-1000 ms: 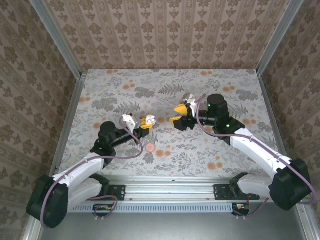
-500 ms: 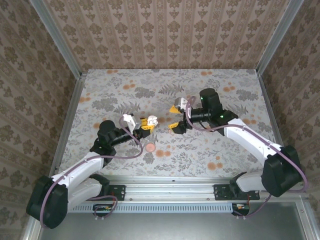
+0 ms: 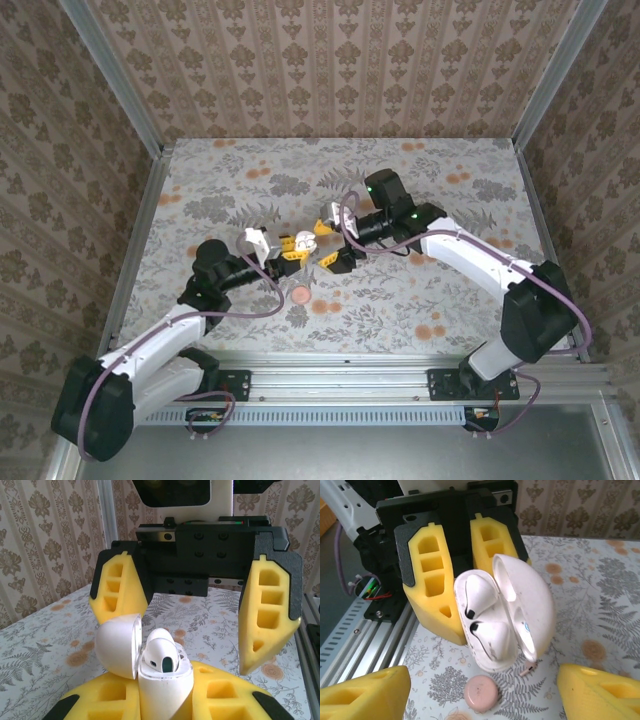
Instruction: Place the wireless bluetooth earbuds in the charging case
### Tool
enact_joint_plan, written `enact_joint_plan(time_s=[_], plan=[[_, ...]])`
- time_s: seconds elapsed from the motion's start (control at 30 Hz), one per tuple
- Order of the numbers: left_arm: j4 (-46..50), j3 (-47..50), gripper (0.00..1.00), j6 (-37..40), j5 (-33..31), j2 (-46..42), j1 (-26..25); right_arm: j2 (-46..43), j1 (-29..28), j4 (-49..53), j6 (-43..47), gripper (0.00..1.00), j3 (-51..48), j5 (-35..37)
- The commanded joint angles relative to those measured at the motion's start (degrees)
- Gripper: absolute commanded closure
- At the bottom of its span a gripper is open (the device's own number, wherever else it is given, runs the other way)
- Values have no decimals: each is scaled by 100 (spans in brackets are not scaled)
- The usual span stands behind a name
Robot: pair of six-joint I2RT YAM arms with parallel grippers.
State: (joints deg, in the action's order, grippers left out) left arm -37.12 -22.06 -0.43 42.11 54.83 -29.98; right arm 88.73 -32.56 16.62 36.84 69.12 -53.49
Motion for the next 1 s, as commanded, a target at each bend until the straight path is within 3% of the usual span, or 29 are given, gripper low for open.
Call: enact_joint_plan(time_s=[0.0,0.27,0.53,0.8,0.97], plan=[[52,-175,94,21,150,-125,-43,153,-81,371,410,23,299,-369],[299,-175,94,143,98,-271,-43,195,-148,660,905,30,488,-783],[408,-162,94,224,-10,-313,-43,-307,68,632,1203,55,206,-1084],[422,-191,94,222,58,-323,-43,-302,153,175,815,55,170,-705],[443,-230,94,229,103,-318,-52,66,84,751,1200,55,666,-844]])
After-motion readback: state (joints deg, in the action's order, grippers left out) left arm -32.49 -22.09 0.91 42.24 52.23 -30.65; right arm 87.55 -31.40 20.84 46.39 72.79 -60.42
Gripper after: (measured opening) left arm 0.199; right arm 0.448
